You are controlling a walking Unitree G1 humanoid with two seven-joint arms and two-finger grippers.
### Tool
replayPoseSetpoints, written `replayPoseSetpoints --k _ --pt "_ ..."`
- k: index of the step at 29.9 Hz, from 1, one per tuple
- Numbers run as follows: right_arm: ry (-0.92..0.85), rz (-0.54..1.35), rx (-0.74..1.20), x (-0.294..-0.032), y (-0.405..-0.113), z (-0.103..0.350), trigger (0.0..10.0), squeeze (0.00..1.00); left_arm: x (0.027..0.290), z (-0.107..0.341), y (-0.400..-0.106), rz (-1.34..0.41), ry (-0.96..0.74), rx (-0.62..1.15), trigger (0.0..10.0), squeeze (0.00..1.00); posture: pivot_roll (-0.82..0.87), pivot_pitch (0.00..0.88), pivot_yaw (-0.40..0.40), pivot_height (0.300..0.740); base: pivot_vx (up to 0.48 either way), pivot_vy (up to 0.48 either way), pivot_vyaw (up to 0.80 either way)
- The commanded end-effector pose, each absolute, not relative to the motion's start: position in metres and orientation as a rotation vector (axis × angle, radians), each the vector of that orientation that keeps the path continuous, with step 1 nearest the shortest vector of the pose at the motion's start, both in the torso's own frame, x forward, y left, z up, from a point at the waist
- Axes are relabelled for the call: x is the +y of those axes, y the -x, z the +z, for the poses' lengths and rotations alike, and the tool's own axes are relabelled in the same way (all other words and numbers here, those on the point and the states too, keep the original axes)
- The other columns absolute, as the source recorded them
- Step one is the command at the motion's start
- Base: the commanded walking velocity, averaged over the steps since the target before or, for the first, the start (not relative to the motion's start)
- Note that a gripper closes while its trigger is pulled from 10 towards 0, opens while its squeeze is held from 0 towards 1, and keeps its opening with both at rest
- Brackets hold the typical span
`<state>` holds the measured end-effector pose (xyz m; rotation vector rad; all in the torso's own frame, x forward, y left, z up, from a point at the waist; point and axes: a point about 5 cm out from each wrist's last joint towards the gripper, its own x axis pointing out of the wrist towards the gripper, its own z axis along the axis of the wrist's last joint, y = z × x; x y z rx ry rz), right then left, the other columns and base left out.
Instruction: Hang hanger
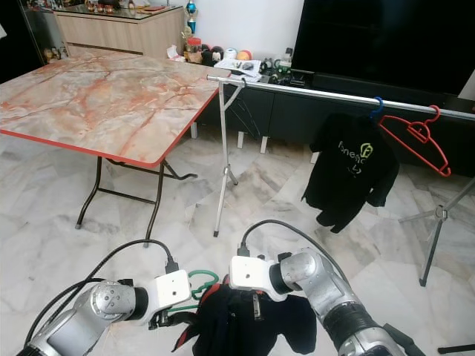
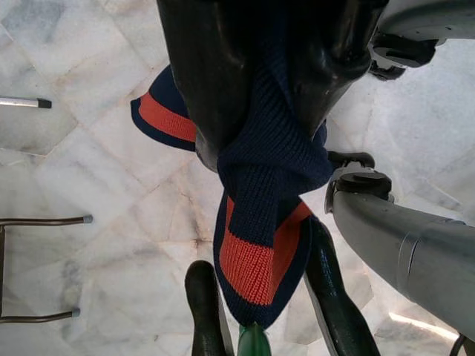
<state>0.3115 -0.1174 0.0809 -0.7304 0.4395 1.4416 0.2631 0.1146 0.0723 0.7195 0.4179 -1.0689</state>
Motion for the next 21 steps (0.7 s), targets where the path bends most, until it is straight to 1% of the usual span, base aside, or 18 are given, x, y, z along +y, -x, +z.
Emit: replayPoseSetpoints --k 1,5,6,9,13,17,21 --pt "0.738 1.438 0.384 -0.113 -0.316 0.092 10.0 0.00 0.116 0.075 -0.268 -1.046 -0.759 0.398 10.0 0.00 0.14 0.000 -0.080 0.740 0.000 0.000 0.00" --pt "0.747 1.425 0.392 -0.116 -0.316 0.091 10.0 0.00 0.126 0.077 -0.275 -0.984 -0.835 0.398 10.0 0.00 0.14 0.000 -0.080 0.740 0.000 0.000 0.00" --pt "0.744 1.426 0.395 -0.116 -0.316 0.091 10.0 0.00 0.132 0.079 -0.280 -0.941 -0.863 0.395 10.0 0.00 0.14 0.000 -0.082 0.740 0.000 0.000 0.00" --pt "0.741 1.428 0.397 -0.116 -0.316 0.091 10.0 0.00 0.134 0.081 -0.283 -0.913 -0.878 0.387 10.0 0.00 0.15 0.000 -0.082 0.740 0.000 0.000 0.00" --pt "0.739 1.428 0.395 -0.115 -0.316 0.091 10.0 0.00 0.133 0.080 -0.283 -0.916 -0.882 0.384 10.0 0.00 0.15 0.000 -0.082 0.740 0.000 0.000 0.00" --pt "0.736 1.427 0.390 -0.114 -0.317 0.092 10.0 0.00 0.126 0.078 -0.280 -0.941 -0.848 0.384 10.0 0.00 0.15 0.000 -0.083 0.740 0.000 0.000 0.00" --pt "0.738 1.416 0.385 -0.114 -0.318 0.093 10.0 0.00 0.117 0.079 -0.275 -0.989 -0.776 0.383 10.0 0.00 0.14 0.000 -0.083 0.740 0.000 0.000 0.00"
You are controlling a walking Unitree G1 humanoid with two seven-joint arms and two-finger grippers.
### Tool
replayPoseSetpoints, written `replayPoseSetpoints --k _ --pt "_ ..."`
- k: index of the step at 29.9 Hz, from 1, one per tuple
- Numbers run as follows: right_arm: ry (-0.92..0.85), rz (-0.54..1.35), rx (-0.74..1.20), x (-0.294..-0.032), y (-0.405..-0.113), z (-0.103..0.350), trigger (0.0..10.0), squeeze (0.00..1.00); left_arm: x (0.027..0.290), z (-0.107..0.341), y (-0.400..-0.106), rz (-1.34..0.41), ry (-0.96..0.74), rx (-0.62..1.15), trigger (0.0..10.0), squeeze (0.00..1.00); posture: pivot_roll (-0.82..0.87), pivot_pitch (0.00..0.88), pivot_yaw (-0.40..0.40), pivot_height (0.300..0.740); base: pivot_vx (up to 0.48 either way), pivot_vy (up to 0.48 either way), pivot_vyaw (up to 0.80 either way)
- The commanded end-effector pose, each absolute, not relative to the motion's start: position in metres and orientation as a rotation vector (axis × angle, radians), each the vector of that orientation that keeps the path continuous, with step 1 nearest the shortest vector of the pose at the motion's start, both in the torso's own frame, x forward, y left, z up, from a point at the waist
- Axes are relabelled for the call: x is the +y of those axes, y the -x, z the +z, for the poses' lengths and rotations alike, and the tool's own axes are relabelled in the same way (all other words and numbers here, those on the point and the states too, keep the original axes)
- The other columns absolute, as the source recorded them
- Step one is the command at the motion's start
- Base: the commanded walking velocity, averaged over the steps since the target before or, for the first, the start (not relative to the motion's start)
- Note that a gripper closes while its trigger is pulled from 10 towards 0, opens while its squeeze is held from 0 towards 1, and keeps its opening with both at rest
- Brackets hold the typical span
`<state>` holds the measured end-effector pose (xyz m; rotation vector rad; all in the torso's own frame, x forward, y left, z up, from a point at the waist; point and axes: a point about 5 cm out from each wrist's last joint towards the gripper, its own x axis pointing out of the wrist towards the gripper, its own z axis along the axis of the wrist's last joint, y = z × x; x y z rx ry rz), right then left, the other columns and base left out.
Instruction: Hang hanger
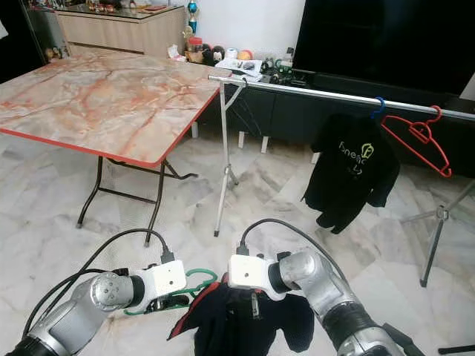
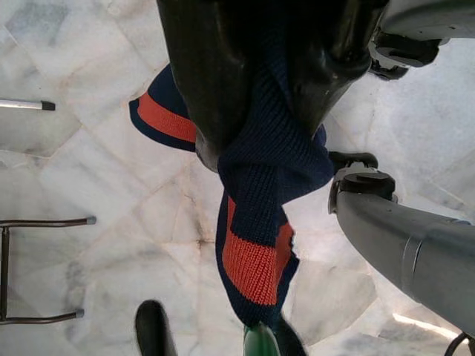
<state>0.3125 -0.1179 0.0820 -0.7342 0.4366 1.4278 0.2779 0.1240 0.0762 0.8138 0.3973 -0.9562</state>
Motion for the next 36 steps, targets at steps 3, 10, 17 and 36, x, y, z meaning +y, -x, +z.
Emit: replayPoseSetpoints --k 3,10,17,36 --pt "0.736 1.413 0.380 -0.112 -0.318 0.093 10.0 0.00 0.109 0.082 -0.270 -1.038 -0.710 0.362 10.0 0.00 0.14 0.000 -0.083 0.740 0.000 0.000 0.00" --pt "0.730 1.397 0.375 -0.111 -0.319 0.091 10.0 0.00 0.100 0.087 -0.266 -1.089 -0.623 0.349 10.0 0.00 0.15 0.000 -0.083 0.740 0.000 0.000 0.00" --pt "0.728 1.410 0.383 -0.109 -0.317 0.089 10.0 0.00 0.096 0.096 -0.272 -1.046 -0.555 0.287 10.0 0.00 0.15 0.000 -0.083 0.740 0.000 0.000 0.00" --pt "0.738 1.413 0.399 -0.112 -0.316 0.087 10.0 0.00 0.113 0.089 -0.270 -1.059 -0.615 0.376 0.0 0.00 0.15 0.000 -0.085 0.740 0.000 0.000 0.00"
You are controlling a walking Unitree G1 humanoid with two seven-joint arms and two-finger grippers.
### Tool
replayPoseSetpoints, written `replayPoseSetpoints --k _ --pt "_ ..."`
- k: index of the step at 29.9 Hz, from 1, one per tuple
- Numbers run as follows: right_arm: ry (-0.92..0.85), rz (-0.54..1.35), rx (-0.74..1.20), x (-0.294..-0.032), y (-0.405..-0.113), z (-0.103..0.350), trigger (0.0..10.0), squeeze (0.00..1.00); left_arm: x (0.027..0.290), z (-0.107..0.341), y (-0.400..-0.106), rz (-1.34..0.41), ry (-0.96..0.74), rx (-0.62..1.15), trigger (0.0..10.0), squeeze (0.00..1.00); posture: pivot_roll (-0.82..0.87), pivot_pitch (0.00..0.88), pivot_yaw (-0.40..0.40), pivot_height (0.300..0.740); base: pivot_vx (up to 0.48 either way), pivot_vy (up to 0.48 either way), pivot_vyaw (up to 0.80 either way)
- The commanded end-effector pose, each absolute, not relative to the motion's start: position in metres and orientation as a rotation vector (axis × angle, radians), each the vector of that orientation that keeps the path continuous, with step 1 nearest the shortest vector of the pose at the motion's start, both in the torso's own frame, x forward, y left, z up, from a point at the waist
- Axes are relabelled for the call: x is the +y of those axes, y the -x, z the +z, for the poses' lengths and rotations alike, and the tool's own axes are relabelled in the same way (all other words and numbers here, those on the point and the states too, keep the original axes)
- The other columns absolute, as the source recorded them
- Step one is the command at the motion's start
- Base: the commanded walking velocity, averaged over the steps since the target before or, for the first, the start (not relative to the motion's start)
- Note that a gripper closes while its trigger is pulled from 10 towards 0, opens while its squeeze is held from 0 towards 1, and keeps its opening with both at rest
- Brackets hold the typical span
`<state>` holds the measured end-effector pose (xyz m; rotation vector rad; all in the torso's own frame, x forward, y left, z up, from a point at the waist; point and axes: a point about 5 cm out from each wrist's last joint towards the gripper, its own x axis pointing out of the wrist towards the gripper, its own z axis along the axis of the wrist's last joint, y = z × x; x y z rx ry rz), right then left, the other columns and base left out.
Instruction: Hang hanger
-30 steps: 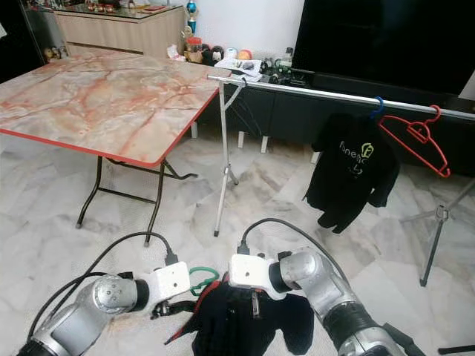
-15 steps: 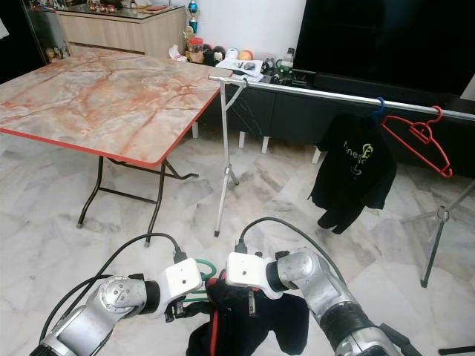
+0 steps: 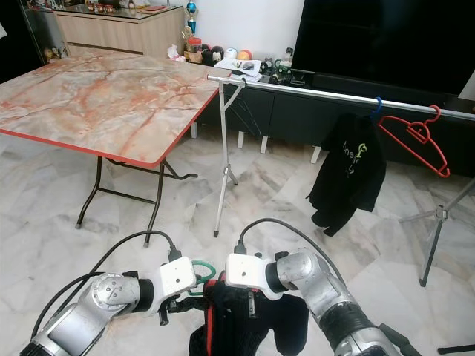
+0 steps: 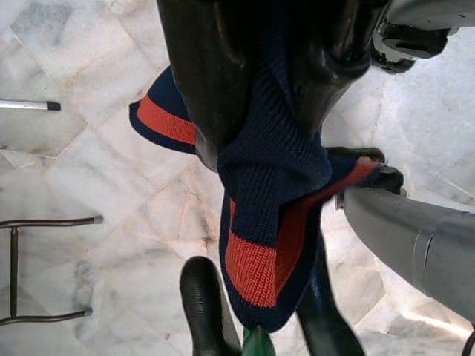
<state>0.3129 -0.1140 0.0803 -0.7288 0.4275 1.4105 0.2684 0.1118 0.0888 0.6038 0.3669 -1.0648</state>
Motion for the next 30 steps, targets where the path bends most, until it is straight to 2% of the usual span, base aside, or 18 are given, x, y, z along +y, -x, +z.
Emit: replayPoseSetpoints --k 1,30 --pt "0.738 1.414 0.399 -0.112 -0.316 0.087 10.0 0.00 0.113 0.089 -0.270 -1.062 -0.615 0.378 0.0 0.00 0.15 0.000 -0.086 0.740 0.000 0.000 0.00" --pt "0.699 1.432 0.369 -0.109 -0.316 0.090 10.0 0.00 0.099 0.086 -0.262 -1.144 -0.541 0.378 0.0 0.00 0.15 0.000 -0.090 0.740 0.000 0.000 0.00"
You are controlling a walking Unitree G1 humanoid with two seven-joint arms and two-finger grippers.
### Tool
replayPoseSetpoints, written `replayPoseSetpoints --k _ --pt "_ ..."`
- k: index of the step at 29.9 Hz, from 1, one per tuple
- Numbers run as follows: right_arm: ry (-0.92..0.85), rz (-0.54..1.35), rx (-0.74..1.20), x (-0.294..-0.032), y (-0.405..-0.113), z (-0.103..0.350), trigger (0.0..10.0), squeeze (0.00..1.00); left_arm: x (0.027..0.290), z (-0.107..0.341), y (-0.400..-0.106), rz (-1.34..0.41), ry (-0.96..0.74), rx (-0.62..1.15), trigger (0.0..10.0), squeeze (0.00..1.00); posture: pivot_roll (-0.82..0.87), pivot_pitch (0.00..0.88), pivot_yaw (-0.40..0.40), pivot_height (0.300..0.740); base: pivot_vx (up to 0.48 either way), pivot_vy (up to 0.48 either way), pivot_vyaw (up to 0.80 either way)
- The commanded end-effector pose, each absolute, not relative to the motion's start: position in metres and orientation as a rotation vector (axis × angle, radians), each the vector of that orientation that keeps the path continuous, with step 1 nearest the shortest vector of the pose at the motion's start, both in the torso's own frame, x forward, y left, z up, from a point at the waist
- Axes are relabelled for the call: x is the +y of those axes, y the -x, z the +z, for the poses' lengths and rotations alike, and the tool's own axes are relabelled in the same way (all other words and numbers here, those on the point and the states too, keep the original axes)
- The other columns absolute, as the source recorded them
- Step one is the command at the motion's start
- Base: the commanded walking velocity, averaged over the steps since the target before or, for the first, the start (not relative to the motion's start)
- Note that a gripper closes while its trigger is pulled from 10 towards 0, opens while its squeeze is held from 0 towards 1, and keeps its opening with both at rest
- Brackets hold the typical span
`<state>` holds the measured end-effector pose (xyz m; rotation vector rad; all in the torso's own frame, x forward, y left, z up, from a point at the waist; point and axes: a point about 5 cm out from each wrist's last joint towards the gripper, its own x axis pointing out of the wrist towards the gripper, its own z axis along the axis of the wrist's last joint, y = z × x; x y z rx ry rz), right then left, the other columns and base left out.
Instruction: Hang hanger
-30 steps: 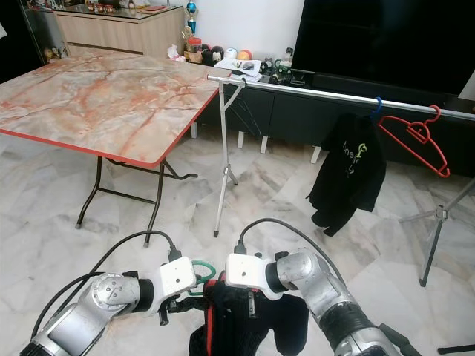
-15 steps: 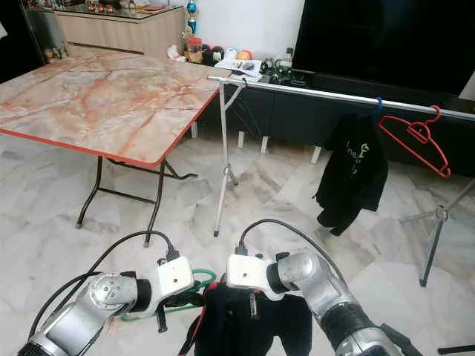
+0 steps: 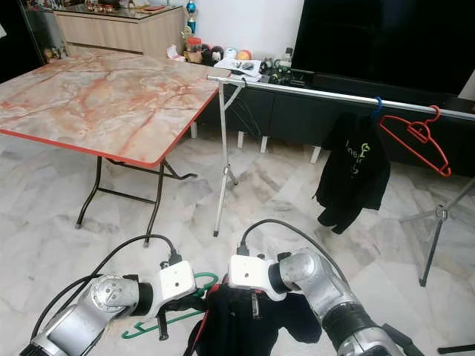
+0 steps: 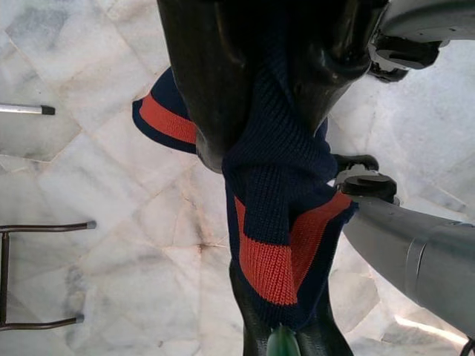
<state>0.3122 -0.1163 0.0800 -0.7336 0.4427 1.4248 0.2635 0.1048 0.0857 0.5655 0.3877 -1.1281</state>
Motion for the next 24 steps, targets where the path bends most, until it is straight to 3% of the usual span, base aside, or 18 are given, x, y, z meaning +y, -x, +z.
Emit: replayPoseSetpoints --k 1,5,6,7,11,12,16,17,18,21,22,23,24 --pt "0.691 1.440 0.369 -0.1082 -0.3151 0.0904 10.0 0.00 0.0994 0.0864 -0.2615 -1.144 -0.541 0.379 0.0 0.00 0.15 0.000 -0.090 0.740 0.000 0.000 0.00" --pt "0.658 1.455 0.367 -0.1075 -0.3132 0.0897 10.0 0.00 0.0995 0.0860 -0.2609 -1.147 -0.540 0.383 0.0 0.00 0.15 0.000 -0.091 0.740 0.000 0.000 0.00" --pt "0.647 1.460 0.365 -0.1070 -0.3125 0.0895 10.0 0.24 0.0995 0.0858 -0.2608 -1.148 -0.540 0.383 0.0 0.00 0.15 0.000 -0.091 0.740 0.000 0.000 0.00" --pt "0.636 1.463 0.364 -0.1067 -0.3121 0.0893 10.0 0.25 0.0994 0.0857 -0.2607 -1.148 -0.539 0.384 0.0 0.00 0.15 0.000 -0.091 0.740 0.000 0.000 0.00" --pt "0.622 1.463 0.360 -0.1061 -0.3111 0.0879 10.0 0.17 0.0993 0.0854 -0.2606 -1.148 -0.538 0.384 0.0 0.00 0.15 0.000 -0.092 0.740 0.000 0.000 0.00" --pt "0.619 1.466 0.361 -0.1061 -0.3107 0.0874 10.0 0.00 0.0992 0.0854 -0.2606 -1.148 -0.538 0.384 0.0 0.00 0.15 0.000 -0.092 0.740 0.000 0.000 0.00" --pt "0.589 1.469 0.370 -0.1066 -0.3099 0.0858 10.0 0.00 0.0992 0.0854 -0.2605 -1.151 -0.538 0.385 0.0 0.00 0.15 0.000 -0.092 0.740 0.000 0.000 0.00" --pt "0.568 1.474 0.374 -0.1066 -0.3092 0.0854 10.0 0.62 0.0990 0.0854 -0.2603 -1.153 -0.537 0.385 0.0 0.00 0.15 0.000 -0.092 0.740 0.000 0.000 0.00" --pt "0.550 1.479 0.371 -0.1066 -0.3086 0.0857 10.0 0.95 0.0989 0.0853 -0.2602 -1.155 -0.536 0.384 0.0 0.00 0.15 0.000 -0.092 0.740 0.000 0.000 0.00" --pt "0.539 1.484 0.367 -0.1064 -0.3082 0.0862 10.0 0.93 0.0989 0.0854 -0.2602 -1.155 -0.536 0.385 0.0 0.00 0.15 0.000 -0.091 0.740 0.000 0.000 0.00" --pt "0.537 1.484 0.364 -0.1064 -0.3082 0.0863 9.1 0.83 0.0990 0.0854 -0.2602 -1.155 -0.536 0.385 0.0 0.00 0.15 0.000 -0.091 0.740 0.000 0.000 0.00" --pt "0.530 1.489 0.363 -0.1062 -0.3077 0.0863 3.4 0.00 0.0991 0.0854 -0.2603 -1.155 -0.536 0.385 0.0 0.00 0.15 0.000 -0.090 0.740 0.000 0.000 0.00" --pt "0.521 1.497 0.361 -0.1064 -0.3066 0.0862 0.0 0.00 0.0992 0.0853 -0.2603 -1.156 -0.537 0.386 0.0 0.00 0.15 0.000 -0.090 0.740 0.000 0.000 0.00"
